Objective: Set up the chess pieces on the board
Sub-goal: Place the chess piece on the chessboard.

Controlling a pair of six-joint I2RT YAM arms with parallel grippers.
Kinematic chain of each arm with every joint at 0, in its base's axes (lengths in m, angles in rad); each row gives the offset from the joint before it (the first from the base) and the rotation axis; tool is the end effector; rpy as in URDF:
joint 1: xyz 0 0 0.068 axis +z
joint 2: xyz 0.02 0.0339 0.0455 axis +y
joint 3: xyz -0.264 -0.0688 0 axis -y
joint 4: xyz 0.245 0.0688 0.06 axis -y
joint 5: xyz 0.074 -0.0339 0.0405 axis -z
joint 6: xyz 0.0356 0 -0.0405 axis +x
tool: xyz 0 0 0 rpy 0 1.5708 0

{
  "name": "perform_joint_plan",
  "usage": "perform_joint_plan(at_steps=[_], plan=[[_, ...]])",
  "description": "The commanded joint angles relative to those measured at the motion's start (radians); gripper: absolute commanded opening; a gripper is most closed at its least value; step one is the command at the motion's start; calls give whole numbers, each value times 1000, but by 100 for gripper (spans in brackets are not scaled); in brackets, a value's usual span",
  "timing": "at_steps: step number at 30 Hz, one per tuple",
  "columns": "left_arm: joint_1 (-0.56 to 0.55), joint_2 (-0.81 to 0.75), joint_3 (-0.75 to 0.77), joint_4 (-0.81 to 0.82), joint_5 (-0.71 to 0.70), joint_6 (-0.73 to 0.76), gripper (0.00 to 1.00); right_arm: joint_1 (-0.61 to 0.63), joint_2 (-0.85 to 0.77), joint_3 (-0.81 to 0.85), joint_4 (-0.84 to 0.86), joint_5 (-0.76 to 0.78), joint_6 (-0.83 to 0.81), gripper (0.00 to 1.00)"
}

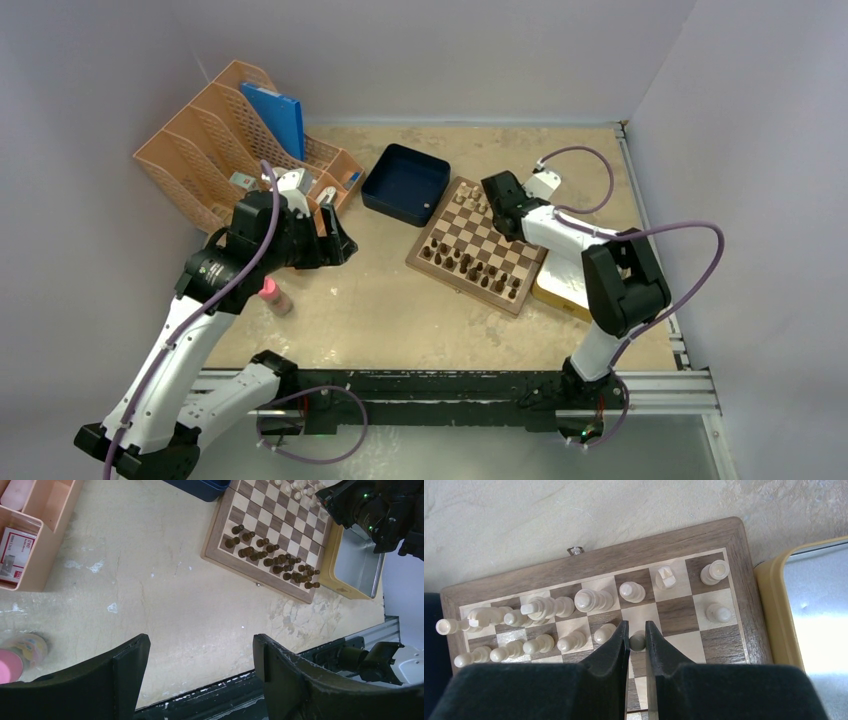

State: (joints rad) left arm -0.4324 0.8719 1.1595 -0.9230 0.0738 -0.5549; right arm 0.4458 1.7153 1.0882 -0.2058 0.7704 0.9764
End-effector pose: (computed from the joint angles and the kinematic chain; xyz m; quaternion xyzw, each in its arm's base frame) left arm 0.1407 -0.0678 0.3776 -0.0380 0.8913 -0.2425 0.3811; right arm 0.3342 0.1322 0.2059 0.3574 0.7986 -0.0474 0.4819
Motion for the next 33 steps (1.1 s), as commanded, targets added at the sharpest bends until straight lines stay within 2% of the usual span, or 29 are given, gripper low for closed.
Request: perform_joint_plan(at_steps=[1,21,33], plan=[[1,-19,40,14,-11,12,75,-3,8,9,30,52,27,12],[0,-28,42,9,-18,3,75,-14,46,5,50,69,38,13],[0,-21,43,12,-23,6,75,-14,60,13,44,66,40,20]])
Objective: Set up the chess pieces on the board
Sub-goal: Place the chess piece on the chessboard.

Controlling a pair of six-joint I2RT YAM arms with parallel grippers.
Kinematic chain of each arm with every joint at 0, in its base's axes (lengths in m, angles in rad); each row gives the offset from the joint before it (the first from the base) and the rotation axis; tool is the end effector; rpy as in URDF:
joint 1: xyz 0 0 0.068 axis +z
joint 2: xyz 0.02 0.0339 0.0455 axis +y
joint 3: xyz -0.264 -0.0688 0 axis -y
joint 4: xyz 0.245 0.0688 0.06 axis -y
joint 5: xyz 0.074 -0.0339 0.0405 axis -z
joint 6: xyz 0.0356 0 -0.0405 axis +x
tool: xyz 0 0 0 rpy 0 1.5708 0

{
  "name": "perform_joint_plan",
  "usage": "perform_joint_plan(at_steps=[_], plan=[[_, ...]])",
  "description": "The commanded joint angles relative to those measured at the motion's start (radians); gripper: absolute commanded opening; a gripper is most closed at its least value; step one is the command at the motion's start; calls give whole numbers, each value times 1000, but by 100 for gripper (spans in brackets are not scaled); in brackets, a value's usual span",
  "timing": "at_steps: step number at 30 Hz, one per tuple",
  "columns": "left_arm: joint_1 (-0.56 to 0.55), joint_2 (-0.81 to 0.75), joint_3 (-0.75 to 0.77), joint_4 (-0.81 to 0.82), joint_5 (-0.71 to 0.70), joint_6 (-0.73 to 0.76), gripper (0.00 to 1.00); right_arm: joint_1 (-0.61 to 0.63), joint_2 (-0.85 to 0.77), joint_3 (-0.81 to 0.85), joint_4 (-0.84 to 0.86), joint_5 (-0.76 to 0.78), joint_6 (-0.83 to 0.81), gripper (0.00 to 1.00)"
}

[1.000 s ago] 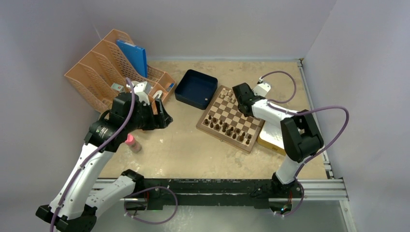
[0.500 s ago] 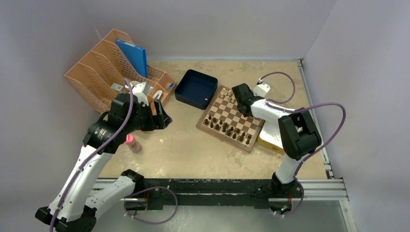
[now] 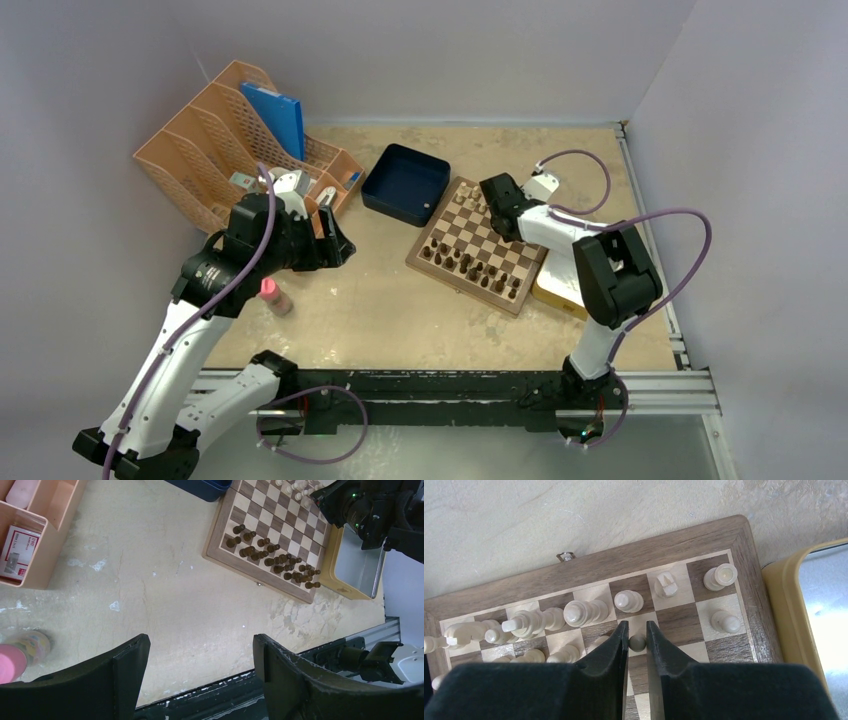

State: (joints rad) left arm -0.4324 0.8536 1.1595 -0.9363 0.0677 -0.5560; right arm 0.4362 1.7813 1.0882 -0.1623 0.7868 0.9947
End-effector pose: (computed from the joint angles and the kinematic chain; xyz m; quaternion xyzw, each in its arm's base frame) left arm 0.1356 -0.0653 0.3789 -0.0397 0.8902 -0.2413 0.3843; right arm 0.3433 0.1322 0.1865 0.3675 0.7946 -0.0589 0.4796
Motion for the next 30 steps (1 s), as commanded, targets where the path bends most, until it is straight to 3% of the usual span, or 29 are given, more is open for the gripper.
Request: perform_joint_plan(at_steps=[1,9,18,30], plan=[[0,-2,42,26,-17,7,75,-5,-7,14,-7,50,24,21],[0,-1,36,38,-21,5,75,-5,-38,29,-29,49,23,30],[0,-5,26,48,-13,2,75,-5,-64,19,-28,24,3,27],[0,-14,-2,65,-33,28,75,4,-200,119,-190,-46,-49,32]])
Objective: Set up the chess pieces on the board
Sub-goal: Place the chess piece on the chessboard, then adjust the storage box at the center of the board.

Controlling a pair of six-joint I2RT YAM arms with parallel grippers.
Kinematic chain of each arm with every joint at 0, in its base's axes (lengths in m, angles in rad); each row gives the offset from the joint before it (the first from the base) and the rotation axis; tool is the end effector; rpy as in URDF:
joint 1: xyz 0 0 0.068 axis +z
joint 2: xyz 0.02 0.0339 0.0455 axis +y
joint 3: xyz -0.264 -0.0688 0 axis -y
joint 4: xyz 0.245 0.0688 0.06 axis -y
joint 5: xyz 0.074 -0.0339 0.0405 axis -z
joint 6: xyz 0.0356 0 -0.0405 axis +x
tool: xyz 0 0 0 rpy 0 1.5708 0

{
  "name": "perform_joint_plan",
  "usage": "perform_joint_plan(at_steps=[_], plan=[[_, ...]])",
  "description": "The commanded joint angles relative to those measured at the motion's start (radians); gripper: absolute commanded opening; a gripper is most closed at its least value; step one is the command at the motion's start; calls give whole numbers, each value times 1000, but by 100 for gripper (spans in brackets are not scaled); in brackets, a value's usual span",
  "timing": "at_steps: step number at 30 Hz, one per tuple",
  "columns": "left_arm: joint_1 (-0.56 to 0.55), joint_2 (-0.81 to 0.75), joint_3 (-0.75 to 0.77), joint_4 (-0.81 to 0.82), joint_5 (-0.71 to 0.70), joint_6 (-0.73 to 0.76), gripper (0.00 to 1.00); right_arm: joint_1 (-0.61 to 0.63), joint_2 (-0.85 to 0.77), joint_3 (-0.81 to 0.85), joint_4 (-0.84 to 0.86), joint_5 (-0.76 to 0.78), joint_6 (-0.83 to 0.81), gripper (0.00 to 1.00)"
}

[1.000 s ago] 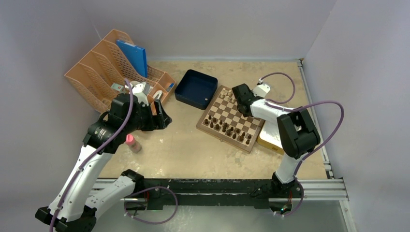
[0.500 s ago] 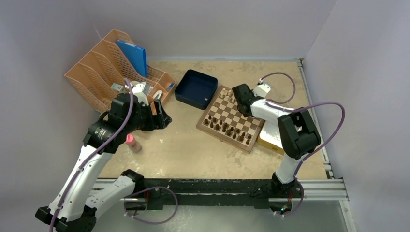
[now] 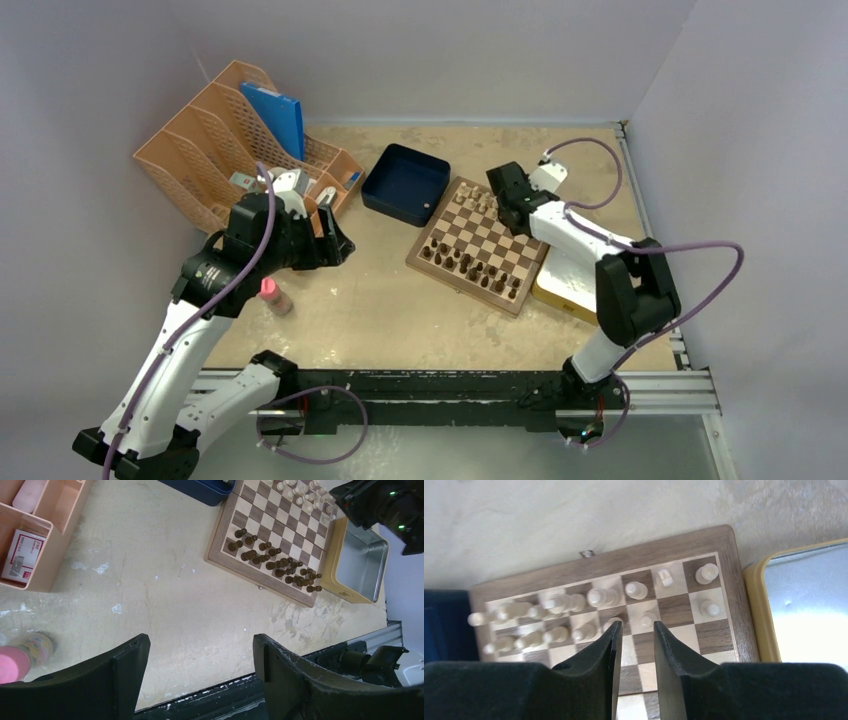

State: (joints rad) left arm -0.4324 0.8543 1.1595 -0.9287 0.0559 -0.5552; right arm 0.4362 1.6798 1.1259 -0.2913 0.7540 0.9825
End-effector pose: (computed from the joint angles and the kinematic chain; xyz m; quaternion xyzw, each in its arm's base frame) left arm 0.1365 -0.0652 0.3795 -0.0419 0.8887 -0.2380 0.3897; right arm 0.3320 0.1279 0.2233 0.3603 0.8018 -0.0462 0.4745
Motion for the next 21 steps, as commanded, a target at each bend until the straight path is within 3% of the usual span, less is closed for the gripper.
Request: perform_joint_plan(at_steps=[1,5,12,16,21], plan=[[0,-17,-13,64,-22,29,75,7,-110,102,-54,-36,-83,32],[0,-32,-49,93,-21,31,75,25,-122,160,59,-216,-277,33],[0,-50,-55,100,-26,86,74,93,37,322,132,-484,-434,33],[0,-55,-51,85,-52,115,74,155,165,470,98,-479,-482,34],[0,-79,-81,105,-54,113,73,178,337,659,-42,-406,-404,36]])
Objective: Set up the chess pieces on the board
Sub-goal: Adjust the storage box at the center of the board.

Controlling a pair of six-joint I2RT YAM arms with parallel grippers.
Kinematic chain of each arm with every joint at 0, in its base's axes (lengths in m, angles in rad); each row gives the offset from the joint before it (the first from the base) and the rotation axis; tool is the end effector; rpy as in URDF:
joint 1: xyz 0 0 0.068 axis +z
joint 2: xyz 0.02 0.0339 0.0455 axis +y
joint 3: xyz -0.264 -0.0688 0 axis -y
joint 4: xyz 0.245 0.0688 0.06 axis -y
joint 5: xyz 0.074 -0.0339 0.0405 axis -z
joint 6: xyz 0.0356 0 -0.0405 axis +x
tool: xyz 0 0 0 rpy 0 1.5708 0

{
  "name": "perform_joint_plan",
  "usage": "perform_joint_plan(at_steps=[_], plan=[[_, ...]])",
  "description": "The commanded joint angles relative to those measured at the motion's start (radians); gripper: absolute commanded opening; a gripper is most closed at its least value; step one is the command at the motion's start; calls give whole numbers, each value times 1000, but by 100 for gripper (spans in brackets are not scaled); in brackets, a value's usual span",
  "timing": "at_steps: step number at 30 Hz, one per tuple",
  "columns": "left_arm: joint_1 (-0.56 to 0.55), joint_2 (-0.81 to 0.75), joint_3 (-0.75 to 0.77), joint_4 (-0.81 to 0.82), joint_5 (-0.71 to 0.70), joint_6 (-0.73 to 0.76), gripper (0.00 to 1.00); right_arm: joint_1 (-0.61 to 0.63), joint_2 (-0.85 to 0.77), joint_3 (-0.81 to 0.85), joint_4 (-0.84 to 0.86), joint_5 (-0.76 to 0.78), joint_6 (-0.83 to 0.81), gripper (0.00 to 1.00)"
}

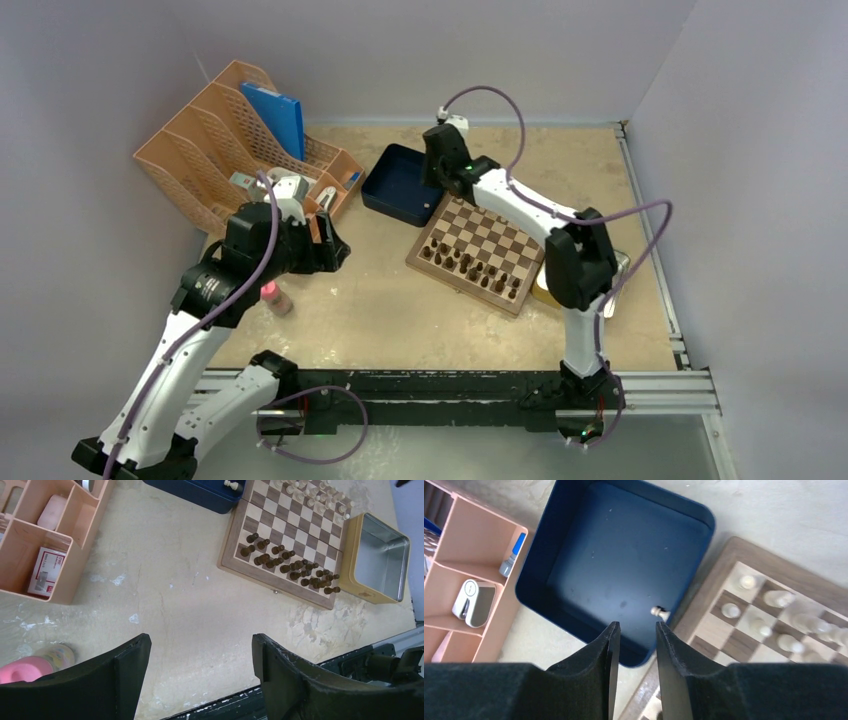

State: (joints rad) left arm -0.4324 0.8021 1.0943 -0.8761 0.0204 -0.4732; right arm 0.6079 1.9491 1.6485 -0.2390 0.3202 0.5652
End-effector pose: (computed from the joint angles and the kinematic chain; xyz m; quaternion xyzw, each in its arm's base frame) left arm 0.1316 -0.0615 0.3709 -0.0131 0.8806 -0.2153 0.4220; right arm 0.3854 0.2545 0.2882 0.0602 0.8604 0.1539 0.4822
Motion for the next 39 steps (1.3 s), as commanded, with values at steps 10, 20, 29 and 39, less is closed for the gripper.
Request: perform_joint_plan(at_steps=[10,20,29,39], plan=[[0,-25,-3,63,-87,88,73,39,278,351,-81,-120,-238,35],[0,-1,-33,21,-139,39,72,109,347,346,-31,-275,-350,35],[0,108,8,-50,-225,-143,80,139,287,185,93,-381,-335,34],[5,271,73,-42,-242,-302,81,137,205,156,154,-394,-238,33]])
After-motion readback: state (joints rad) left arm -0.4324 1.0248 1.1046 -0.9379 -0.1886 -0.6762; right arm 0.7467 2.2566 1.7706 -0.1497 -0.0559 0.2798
